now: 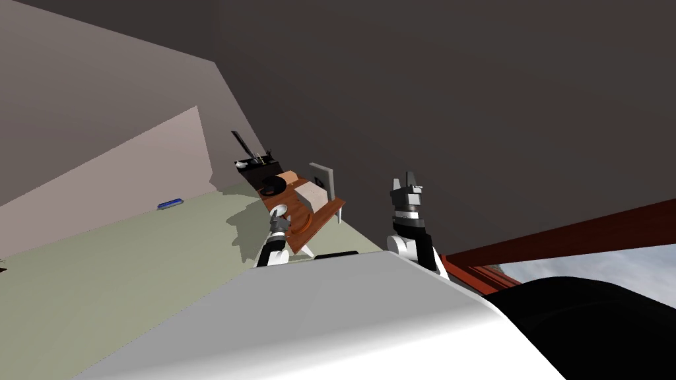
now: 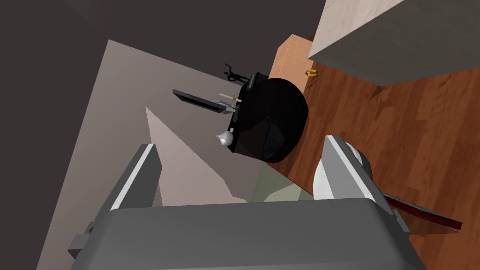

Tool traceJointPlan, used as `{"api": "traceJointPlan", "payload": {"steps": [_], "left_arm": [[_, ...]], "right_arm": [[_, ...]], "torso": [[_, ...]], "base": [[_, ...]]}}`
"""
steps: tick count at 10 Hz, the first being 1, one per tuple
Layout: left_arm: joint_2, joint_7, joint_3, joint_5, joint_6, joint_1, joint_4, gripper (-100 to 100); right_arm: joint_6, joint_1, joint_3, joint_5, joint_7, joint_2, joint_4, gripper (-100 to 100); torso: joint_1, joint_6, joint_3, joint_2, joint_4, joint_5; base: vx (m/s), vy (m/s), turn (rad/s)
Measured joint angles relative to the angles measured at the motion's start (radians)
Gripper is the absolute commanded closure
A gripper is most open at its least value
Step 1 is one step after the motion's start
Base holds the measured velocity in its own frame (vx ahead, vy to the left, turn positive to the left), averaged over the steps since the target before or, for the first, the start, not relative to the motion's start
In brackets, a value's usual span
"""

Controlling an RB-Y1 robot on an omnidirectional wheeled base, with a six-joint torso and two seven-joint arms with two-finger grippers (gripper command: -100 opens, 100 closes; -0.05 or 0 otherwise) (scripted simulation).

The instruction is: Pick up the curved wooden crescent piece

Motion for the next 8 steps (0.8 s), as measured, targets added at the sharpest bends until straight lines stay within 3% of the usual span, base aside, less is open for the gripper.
{"api": "traceJointPlan", "payload": {"steps": [8], "left_arm": [[0.026, 0.079, 0.022, 0.099, 0.011, -0.068, 0.26, -100]], "right_arm": [[0.0, 0.0, 0.0, 0.0, 0.0, 0.0, 0.0, 0]], "torso": [[0.001, 0.0, 0.0, 0.0, 0.0, 0.0]], "base": [[0.035, -0.038, -0.07]]}}
